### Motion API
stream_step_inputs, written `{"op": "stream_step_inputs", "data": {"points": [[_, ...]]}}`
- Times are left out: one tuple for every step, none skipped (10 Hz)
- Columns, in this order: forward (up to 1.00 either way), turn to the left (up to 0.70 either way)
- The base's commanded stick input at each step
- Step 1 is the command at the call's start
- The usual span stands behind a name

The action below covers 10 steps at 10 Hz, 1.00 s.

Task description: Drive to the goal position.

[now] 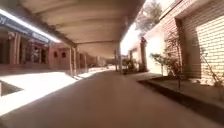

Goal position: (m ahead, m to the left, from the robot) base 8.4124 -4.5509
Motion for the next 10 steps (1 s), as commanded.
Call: {"op": "stream_step_inputs", "data": {"points": [[0.85, 0.00], [0.85, 0.34], [0.85, 0.34], [0.85, 0.00], [0.85, 0.00], [0.85, 0.00], [0.85, 0.00], [0.85, 0.00], [0.85, 0.00], [0.85, 0.00]]}}
